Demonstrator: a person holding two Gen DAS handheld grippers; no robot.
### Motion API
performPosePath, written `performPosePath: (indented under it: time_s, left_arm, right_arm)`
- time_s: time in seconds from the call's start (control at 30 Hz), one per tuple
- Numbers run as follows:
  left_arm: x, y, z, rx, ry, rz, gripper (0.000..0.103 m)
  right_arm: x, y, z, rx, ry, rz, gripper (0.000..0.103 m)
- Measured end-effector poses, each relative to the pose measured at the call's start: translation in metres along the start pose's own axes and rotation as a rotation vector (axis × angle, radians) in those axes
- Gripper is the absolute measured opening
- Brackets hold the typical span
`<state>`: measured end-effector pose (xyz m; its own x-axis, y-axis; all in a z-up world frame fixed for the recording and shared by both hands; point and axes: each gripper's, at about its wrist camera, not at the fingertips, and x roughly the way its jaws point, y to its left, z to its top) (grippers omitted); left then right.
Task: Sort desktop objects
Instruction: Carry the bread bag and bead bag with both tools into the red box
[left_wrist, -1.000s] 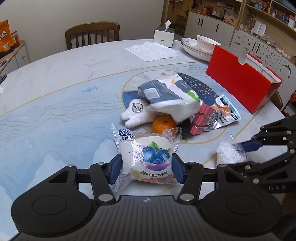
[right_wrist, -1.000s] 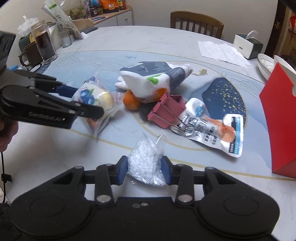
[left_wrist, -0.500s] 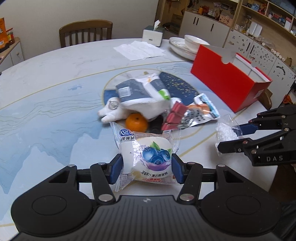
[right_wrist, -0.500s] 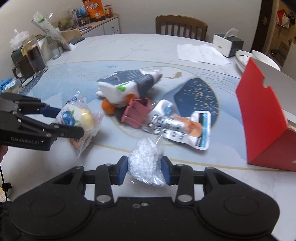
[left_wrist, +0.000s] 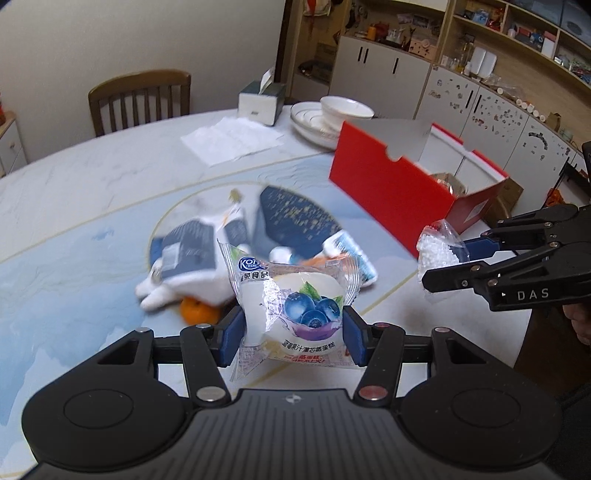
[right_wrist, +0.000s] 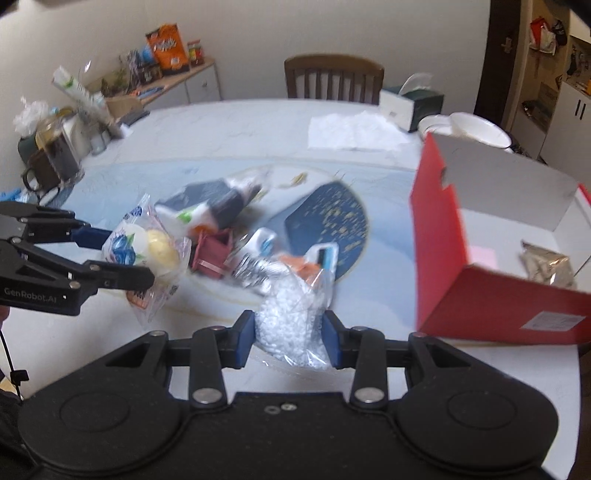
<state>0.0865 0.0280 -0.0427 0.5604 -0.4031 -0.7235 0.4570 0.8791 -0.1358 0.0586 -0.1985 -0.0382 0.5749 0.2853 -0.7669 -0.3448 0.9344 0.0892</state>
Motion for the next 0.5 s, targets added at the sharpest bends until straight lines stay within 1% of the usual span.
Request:
performPosePath:
  time_s: [0.27,0.5]
  left_arm:
    - [0.009,-0.027,0.027,0.012,-0.032,-0.007,0.055]
    - [0.021,-0.049,0.053,0.031,-0.053,-0.01,0.055]
  right_arm:
    - [-0.021,-0.046,0.021,0.021,-0.061,-0.014,0.038]
    - [-0.033,-0.095,0.042,0.021,-0.118,-0.065,0.038]
